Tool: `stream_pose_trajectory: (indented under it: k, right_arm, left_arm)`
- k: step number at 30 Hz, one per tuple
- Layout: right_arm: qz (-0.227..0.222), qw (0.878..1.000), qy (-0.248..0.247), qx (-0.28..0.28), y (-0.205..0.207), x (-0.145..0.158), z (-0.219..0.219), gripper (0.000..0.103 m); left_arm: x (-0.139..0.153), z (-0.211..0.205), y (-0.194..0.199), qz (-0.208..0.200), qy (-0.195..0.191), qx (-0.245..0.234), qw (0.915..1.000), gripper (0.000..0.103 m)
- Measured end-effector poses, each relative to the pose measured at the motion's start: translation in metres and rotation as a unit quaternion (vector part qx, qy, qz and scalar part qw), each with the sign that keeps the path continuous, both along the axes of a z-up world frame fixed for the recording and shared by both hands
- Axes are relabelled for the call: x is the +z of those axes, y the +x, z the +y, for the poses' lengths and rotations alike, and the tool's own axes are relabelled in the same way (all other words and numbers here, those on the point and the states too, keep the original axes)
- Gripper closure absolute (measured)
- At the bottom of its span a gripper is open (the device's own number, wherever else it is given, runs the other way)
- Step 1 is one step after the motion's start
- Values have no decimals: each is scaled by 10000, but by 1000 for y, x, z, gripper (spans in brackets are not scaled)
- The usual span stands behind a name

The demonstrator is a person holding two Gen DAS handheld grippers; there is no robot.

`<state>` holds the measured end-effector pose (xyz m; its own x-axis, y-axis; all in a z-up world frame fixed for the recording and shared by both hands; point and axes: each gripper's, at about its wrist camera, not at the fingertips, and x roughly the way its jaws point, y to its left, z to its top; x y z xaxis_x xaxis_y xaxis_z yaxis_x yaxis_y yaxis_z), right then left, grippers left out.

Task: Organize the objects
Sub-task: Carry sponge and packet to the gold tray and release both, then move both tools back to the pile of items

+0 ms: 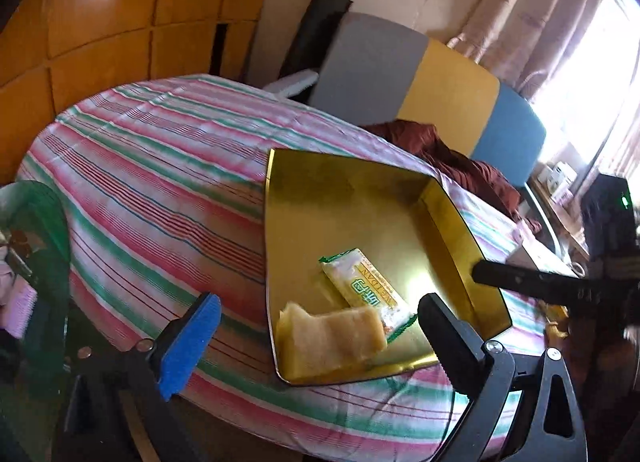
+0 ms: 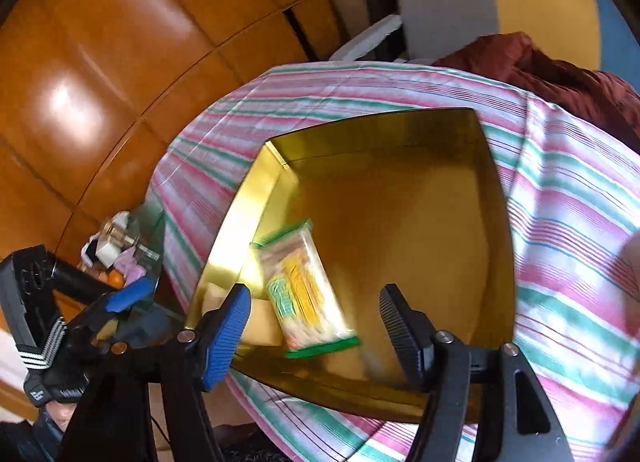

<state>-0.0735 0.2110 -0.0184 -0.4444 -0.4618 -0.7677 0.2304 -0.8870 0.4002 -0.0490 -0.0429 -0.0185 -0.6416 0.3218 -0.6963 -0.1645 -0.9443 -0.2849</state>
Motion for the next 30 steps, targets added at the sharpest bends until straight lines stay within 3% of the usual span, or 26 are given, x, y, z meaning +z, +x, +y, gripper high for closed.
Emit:
stream_pose_trajectory:
  k: [3, 8, 13, 24, 30]
  right_arm:
    - [146, 9993, 279, -197, 10, 2, 6, 35]
    - [496, 9913, 1144, -431, 28, 4, -1, 32]
    - [641, 9840, 1552, -600, 42, 3, 3, 30]
    - [936, 9699, 2060, -900, 64, 5, 21, 30]
    - [860, 9675, 2086, -1140, 74, 1, 44, 30]
  left_arm:
    - [4, 3, 4, 116, -125, 51, 9998, 3]
    - [6, 18, 12, 270, -388, -14, 9989, 1]
    - [4, 33, 16, 234, -468, -171, 9985, 1]
    - [10, 62, 28, 326, -632, -492, 9963, 1]
    - [16, 93, 33, 539, -1002, -757, 9906, 1]
